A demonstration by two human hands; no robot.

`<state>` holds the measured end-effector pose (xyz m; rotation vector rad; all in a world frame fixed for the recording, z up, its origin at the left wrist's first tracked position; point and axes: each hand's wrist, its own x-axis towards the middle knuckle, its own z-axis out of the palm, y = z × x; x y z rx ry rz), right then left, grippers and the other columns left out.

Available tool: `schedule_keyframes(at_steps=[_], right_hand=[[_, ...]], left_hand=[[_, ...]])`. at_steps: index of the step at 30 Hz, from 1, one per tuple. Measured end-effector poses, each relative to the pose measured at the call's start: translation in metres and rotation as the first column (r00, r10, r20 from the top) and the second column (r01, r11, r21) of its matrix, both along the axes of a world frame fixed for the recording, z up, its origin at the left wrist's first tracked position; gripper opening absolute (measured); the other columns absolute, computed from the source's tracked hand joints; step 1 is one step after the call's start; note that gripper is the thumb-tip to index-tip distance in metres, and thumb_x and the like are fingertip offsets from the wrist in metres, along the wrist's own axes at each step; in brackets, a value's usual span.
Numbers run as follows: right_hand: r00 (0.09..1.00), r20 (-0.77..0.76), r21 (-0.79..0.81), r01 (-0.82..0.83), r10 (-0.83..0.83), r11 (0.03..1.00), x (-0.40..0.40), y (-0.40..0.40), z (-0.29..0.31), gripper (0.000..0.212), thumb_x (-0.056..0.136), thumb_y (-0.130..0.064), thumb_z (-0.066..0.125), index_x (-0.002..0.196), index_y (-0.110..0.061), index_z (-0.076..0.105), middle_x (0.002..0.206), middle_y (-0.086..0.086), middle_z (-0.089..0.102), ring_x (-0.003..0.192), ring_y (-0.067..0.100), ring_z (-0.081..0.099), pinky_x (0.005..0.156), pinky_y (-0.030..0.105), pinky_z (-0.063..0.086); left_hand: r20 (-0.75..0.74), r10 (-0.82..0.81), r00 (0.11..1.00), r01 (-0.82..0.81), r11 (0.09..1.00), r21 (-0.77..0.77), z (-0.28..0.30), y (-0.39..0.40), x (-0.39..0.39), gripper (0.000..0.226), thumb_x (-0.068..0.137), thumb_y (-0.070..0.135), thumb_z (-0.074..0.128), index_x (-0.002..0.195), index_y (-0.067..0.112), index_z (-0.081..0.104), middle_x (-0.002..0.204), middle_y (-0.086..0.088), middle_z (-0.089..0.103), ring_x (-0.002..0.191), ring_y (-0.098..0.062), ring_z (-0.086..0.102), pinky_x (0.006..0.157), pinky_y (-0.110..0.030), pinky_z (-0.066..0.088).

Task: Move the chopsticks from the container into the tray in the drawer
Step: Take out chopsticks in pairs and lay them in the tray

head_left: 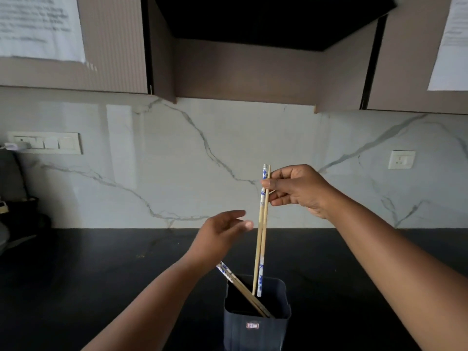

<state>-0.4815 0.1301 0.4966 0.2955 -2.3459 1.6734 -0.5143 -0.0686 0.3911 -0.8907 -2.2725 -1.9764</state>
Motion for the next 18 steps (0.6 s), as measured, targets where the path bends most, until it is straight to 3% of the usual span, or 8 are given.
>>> schedule_keyframes(at_steps=[2,4,10,13,15,16,17,18], right_hand=[[1.000,-0.003,-0.005,-0.016,0.016,1.000,0.000,-0.004,0.000,0.011,0.082,-0.016,0.075,0.087,-0.007,0.074,0.079,0.007,0.077,0.071,0.021,0.074,0.061,0.025,0.058],[1.000,-0.006,0.005,-0.019,0.019,1.000,0.000,-0.007,-0.002,0.011,0.082,-0.016,0.075,0.088,-0.007,0.074,0.079,0.007,0.077,0.071,0.021,0.074,0.062,0.026,0.059],[1.000,-0.008,-0.003,0.015,-0.015,1.000,0.003,-0.002,-0.007,0.012,0.082,-0.015,0.075,0.090,-0.006,0.074,0.080,0.008,0.077,0.071,0.021,0.074,0.062,0.027,0.059],[1.000,-0.006,-0.007,0.020,-0.020,1.000,0.004,0.004,-0.010,0.011,0.084,-0.014,0.074,0.091,-0.005,0.073,0.080,0.008,0.076,0.071,0.021,0.074,0.062,0.026,0.059],[1.000,-0.006,-0.006,0.020,-0.020,1.000,0.005,0.008,-0.011,0.010,0.084,-0.014,0.073,0.090,-0.006,0.073,0.080,0.009,0.077,0.072,0.022,0.074,0.061,0.026,0.059],[1.000,-0.005,-0.008,0.020,-0.020,1.000,0.005,0.010,-0.011,0.010,0.084,-0.014,0.073,0.090,-0.006,0.073,0.081,0.010,0.077,0.073,0.023,0.074,0.061,0.025,0.059],[1.000,-0.002,-0.016,0.019,-0.019,1.000,0.004,0.013,-0.011,0.010,0.084,-0.014,0.073,0.089,-0.005,0.073,0.082,0.011,0.077,0.073,0.023,0.075,0.061,0.025,0.059],[1.000,0.002,-0.027,0.015,-0.015,1.000,0.004,0.016,-0.010,0.010,0.084,-0.014,0.073,0.089,-0.005,0.073,0.081,0.011,0.077,0.073,0.023,0.075,0.060,0.025,0.058]], left_hand=[[0.064,-0.072,0.995,0.070,0.997,0.035,0.013,0.013,0.011,0.028,0.078,0.038,0.074,0.102,0.025,0.070,0.093,-0.004,0.075,0.086,-0.011,0.069,0.078,-0.025,0.057],[0.113,-0.101,0.988,0.086,0.989,0.124,0.019,0.022,0.017,0.011,0.084,0.018,0.073,0.094,0.013,0.073,0.087,-0.018,0.071,0.079,-0.021,0.069,0.073,-0.031,0.060],[0.185,-0.128,0.974,0.093,0.978,0.187,0.020,0.030,0.020,0.007,0.083,0.010,0.072,0.083,0.016,0.076,0.085,-0.017,0.073,0.073,-0.024,0.072,0.064,-0.025,0.057],[0.183,-0.118,0.976,0.092,0.986,0.142,0.019,0.037,0.018,0.018,0.083,0.011,0.072,0.101,0.011,0.072,0.085,-0.016,0.072,0.073,-0.020,0.071,0.065,-0.026,0.057],[0.037,-0.072,0.997,0.072,0.997,0.021,0.016,0.038,0.018,0.042,0.085,0.022,0.073,0.124,0.024,0.058,0.094,-0.001,0.074,0.080,-0.013,0.072,0.069,-0.026,0.057],[-0.146,-0.037,0.989,0.024,0.996,-0.090,0.013,0.035,0.017,0.052,0.087,0.032,0.070,0.134,0.034,0.048,0.103,0.006,0.072,0.086,-0.008,0.071,0.073,-0.024,0.056],[-0.392,-0.014,0.920,-0.069,0.978,-0.197,0.009,0.030,0.016,0.057,0.089,0.038,0.064,0.140,0.037,0.039,0.114,0.011,0.068,0.094,-0.004,0.069,0.077,-0.022,0.056],[-0.641,-0.017,0.767,-0.191,0.948,-0.254,0.005,0.024,0.014,0.058,0.092,0.038,0.060,0.144,0.035,0.035,0.126,0.011,0.063,0.103,-0.003,0.065,0.081,-0.023,0.055]])
